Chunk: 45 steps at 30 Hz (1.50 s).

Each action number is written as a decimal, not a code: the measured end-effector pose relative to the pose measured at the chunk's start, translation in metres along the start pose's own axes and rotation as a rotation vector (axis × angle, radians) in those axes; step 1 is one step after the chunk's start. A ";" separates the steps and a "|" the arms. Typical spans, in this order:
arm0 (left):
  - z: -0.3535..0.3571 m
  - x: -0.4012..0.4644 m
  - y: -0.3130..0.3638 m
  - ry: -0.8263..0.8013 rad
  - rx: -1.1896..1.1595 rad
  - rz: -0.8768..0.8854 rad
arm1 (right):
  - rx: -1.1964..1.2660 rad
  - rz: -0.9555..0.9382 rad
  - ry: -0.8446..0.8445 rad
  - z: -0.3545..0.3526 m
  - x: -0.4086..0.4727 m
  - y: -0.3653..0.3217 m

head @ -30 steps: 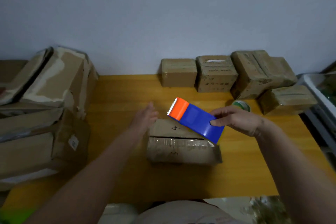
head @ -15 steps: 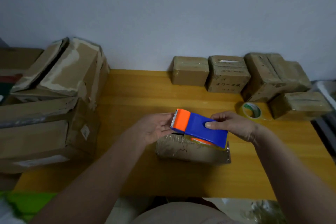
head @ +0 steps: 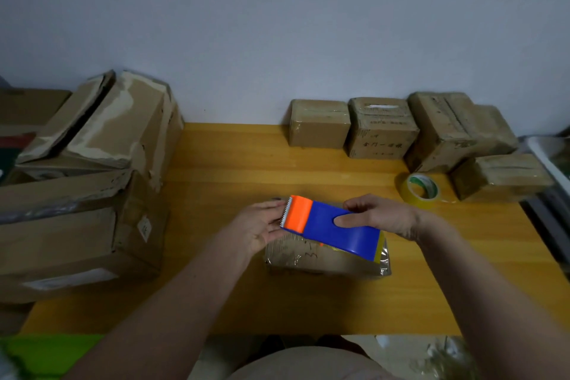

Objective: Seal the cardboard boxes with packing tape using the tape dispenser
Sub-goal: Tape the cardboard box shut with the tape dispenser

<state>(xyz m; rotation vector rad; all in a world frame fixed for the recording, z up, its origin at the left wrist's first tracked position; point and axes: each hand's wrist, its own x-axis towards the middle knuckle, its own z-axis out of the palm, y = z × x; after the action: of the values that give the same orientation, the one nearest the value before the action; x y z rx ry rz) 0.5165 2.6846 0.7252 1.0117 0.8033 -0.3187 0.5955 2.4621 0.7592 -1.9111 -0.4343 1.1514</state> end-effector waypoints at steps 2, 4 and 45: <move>0.000 0.002 -0.002 0.041 0.003 0.016 | 0.006 -0.024 0.005 0.005 0.002 -0.001; -0.004 0.003 -0.003 0.039 0.018 0.007 | 0.021 -0.063 0.003 0.007 0.001 0.000; -0.031 0.016 -0.019 0.256 0.245 0.205 | -0.254 0.163 0.184 0.016 0.014 -0.004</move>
<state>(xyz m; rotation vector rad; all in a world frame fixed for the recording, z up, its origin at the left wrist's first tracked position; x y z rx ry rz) 0.5027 2.7031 0.6931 1.3740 0.8959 -0.1130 0.5894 2.4815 0.7511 -2.2870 -0.3413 1.0493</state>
